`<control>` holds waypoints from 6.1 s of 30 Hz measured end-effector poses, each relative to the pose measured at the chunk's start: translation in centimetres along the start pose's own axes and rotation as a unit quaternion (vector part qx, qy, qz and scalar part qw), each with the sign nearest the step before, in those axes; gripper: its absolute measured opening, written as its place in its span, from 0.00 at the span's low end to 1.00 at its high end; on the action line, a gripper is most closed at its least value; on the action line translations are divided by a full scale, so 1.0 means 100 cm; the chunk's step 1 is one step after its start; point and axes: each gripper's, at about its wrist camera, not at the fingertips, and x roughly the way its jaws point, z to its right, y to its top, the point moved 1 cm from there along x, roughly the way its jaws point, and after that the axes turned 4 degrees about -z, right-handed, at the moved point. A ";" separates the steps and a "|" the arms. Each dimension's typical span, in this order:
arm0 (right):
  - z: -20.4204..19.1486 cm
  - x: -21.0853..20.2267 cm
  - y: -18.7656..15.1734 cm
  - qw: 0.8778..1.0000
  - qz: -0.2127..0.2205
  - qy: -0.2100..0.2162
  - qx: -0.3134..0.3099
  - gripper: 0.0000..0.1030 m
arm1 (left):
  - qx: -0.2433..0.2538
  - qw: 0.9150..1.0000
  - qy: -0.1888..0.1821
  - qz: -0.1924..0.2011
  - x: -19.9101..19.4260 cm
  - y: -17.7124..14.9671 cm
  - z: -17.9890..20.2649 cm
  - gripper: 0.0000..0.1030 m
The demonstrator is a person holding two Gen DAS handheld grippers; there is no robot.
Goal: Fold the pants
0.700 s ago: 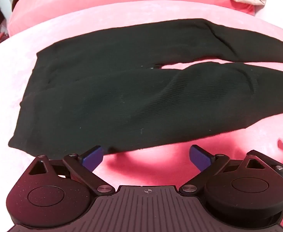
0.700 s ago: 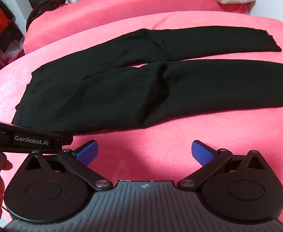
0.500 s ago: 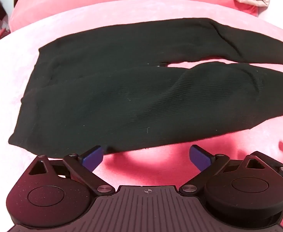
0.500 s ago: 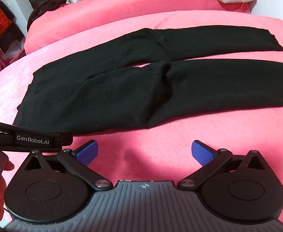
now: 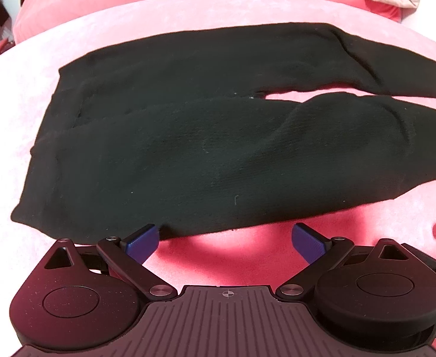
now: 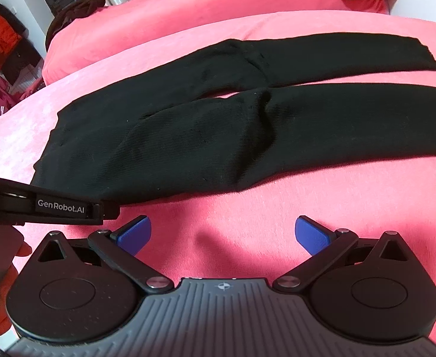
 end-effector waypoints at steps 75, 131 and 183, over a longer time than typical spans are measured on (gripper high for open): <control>0.031 0.006 0.013 0.990 0.023 0.073 0.122 0.68 | -0.346 0.935 -0.079 0.013 -0.010 -0.047 -0.192 1.00; 0.253 -0.017 0.058 0.928 0.162 -0.197 0.272 0.13 | -0.355 0.934 0.049 -0.006 -0.008 -0.011 -0.198 0.74; 0.261 0.037 0.147 0.924 0.187 -0.060 0.329 0.70 | 0.061 0.997 -0.010 0.047 0.027 0.139 -0.010 1.00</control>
